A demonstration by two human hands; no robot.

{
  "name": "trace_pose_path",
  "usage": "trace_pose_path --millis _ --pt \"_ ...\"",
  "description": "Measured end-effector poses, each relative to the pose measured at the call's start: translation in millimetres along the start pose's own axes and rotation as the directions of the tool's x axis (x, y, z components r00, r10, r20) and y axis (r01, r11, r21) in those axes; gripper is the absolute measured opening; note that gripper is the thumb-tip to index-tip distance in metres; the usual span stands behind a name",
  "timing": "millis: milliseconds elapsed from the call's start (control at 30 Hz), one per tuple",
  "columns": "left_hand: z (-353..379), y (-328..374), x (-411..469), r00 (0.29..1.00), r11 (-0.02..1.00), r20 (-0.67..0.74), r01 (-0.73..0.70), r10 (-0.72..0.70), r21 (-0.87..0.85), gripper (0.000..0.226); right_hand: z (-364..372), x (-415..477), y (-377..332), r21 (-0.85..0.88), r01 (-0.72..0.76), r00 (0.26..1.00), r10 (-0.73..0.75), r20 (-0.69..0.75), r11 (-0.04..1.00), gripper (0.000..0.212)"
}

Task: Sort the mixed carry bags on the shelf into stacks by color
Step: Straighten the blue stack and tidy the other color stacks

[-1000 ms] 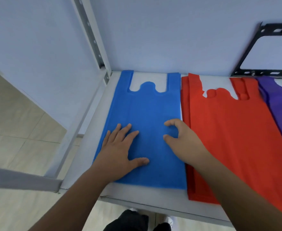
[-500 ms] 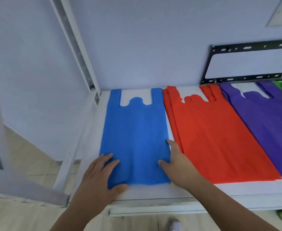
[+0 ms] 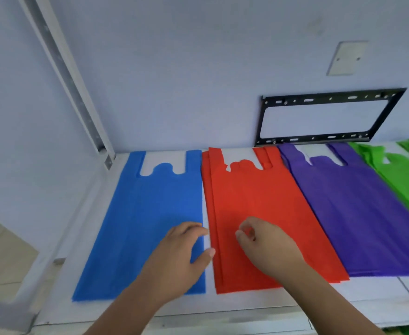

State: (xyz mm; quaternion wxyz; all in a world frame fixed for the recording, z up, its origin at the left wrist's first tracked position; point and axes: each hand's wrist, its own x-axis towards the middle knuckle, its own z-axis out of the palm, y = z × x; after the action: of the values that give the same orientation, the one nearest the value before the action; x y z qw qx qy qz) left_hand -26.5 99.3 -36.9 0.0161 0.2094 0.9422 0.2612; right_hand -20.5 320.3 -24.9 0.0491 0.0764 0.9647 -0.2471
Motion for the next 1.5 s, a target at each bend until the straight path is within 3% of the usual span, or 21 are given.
trace_pose_path --millis 133,300,433,567,667,767,833,933,1000,1067,1167,1233,1333,1400,1500 --pt "35 36 50 0.998 0.993 0.053 -0.041 0.036 0.115 0.059 -28 18 65 -0.014 0.015 0.998 -0.016 -0.065 1.0 0.029" --pt "63 42 87 0.983 0.978 0.125 0.107 -0.131 0.18 0.067 -48 41 114 -0.015 0.041 0.996 -0.042 -0.075 0.999 0.035" --pt "52 35 119 0.945 0.945 -0.002 0.325 -0.326 -0.037 0.057 -43 63 116 -0.049 0.152 0.987 -0.154 -0.041 0.987 0.049" --pt "29 28 181 0.849 0.814 0.074 0.524 -0.523 -0.251 0.07 -25 71 115 -0.082 0.201 0.978 -0.196 0.066 0.976 0.06" --pt "23 16 227 0.79 0.725 0.053 0.585 -0.611 -0.364 0.076 -22 72 116 -0.056 0.196 0.98 -0.193 0.054 0.979 0.062" --pt "17 11 262 0.746 0.665 0.049 0.619 -0.664 -0.417 0.053 -23 74 115 -0.059 0.184 0.981 -0.18 0.067 0.981 0.061" --pt "16 5 279 0.739 0.627 0.138 0.642 -0.66 -0.442 0.051 -22 74 113 -0.059 0.162 0.985 -0.158 0.07 0.985 0.06" --pt "13 -2 290 0.773 0.577 0.322 0.627 -0.547 -0.523 0.049 -22 74 110 -0.056 0.143 0.988 -0.139 0.072 0.988 0.06" --pt "7 -1 293 0.847 0.564 0.349 0.528 -0.4 -0.635 0.048 -21 73 109 -0.057 0.128 0.99 -0.123 0.073 0.99 0.06" --pt "5 0 294 0.916 0.516 0.244 0.384 -0.319 -0.766 0.039 -20 73 108 -0.056 0.126 0.991 -0.122 0.06 0.991 0.06" --pt "11 -10 294 0.929 0.503 -0.005 0.195 -0.37 -0.842 0.044 -20 72 107 -0.037 0.114 0.992 -0.111 0.067 0.993 0.06" --pt "13 -18 293 0.909 0.592 -0.109 0.168 -0.403 -0.788 0.054 -19 72 107 -0.037 0.118 0.991 -0.116 0.062 0.992 0.059" --pt "16 -26 286 0.872 0.814 -0.142 0.363 -0.468 -0.454 0.071 -18 72 108 -0.039 0.117 0.991 -0.114 0.063 0.992 0.06" --pt "21 -30 274 0.892 0.883 -0.136 0.386 -0.432 -0.267 0.067 -18 71 108 -0.045 0.119 0.991 -0.116 0.064 0.992 0.06" --pt "33 -47 243 0.956 0.96 -0.086 0.279 -0.28 -0.026 0.06 -17 70 108 -0.044 0.125 0.991 -0.122 0.057 0.991 0.06"
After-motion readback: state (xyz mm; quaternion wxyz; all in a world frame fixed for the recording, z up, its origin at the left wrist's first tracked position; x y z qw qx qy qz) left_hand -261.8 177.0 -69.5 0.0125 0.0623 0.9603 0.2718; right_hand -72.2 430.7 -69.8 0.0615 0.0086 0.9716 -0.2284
